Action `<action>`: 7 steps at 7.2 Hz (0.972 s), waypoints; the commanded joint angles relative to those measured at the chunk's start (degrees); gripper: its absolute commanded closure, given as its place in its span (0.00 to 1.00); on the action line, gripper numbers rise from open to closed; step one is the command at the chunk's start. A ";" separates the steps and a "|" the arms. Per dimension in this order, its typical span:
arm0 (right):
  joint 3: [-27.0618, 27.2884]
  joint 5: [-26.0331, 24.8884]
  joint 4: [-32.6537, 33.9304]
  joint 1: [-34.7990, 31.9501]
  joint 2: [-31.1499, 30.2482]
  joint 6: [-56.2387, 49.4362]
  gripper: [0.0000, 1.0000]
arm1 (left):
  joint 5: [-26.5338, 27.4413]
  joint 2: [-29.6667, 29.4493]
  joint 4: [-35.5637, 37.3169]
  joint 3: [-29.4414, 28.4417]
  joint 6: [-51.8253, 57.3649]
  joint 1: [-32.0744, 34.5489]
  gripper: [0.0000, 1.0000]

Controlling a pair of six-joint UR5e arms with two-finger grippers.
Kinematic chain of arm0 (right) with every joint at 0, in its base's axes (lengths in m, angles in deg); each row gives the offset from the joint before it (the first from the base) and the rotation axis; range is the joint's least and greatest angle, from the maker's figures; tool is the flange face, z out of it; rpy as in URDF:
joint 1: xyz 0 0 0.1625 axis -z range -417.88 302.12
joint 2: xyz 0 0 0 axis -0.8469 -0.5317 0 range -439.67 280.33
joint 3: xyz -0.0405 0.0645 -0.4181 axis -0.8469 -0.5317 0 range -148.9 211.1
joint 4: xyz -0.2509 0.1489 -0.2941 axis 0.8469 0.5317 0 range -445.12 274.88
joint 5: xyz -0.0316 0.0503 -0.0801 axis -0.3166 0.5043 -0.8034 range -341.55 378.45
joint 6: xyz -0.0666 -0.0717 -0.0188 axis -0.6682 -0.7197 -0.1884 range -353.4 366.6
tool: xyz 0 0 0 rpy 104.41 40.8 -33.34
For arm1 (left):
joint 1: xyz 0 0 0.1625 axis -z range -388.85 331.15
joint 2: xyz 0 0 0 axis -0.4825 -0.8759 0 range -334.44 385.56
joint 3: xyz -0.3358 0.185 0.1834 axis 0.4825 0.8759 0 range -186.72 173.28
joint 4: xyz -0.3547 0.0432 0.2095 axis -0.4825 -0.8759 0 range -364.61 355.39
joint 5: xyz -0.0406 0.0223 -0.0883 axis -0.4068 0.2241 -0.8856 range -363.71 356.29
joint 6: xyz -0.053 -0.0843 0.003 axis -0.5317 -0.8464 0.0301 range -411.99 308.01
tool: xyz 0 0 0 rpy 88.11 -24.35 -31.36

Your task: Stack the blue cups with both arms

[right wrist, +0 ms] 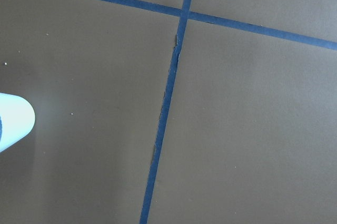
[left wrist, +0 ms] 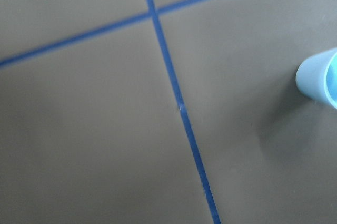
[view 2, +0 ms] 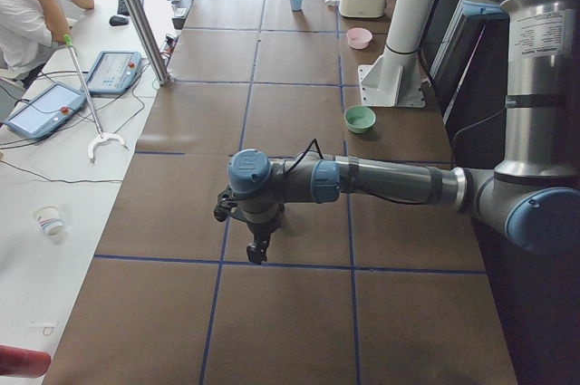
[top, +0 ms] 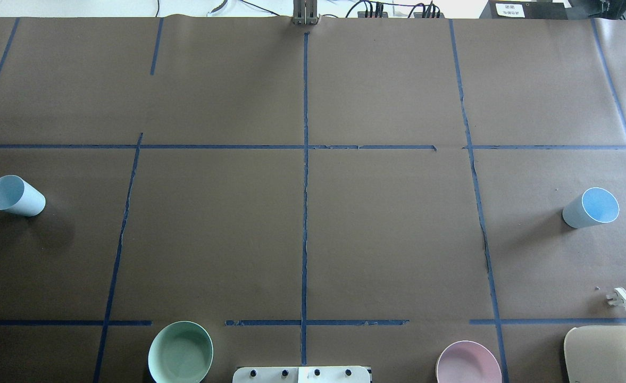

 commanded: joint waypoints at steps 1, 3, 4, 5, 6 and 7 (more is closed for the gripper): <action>-0.21 1.50 0.01 0.91 -0.01 1.05 0.00 | -0.49 -1.42 -7.78 -0.97 -8.70 -3.51 0.00; -0.30 1.59 -0.08 1.26 -0.01 1.05 0.00 | -0.06 0.15 -12.63 -1.14 -23.62 -9.23 0.00; -0.30 1.59 0.01 1.35 -0.01 1.05 0.00 | 0.12 1.29 -17.01 -1.32 -30.13 -10.90 0.00; -0.39 1.59 0.01 1.44 -0.01 1.05 0.00 | 0.29 1.48 -21.40 -1.40 -38.72 -13.27 0.00; -0.39 1.59 0.01 1.52 -0.01 1.05 0.00 | 2.64 2.44 -25.97 -2.97 -43.16 -16.34 0.00; -0.48 1.59 -0.08 1.53 -0.01 1.05 0.00 | 4.50 2.54 -31.33 -4.81 -48.25 -19.15 0.00</action>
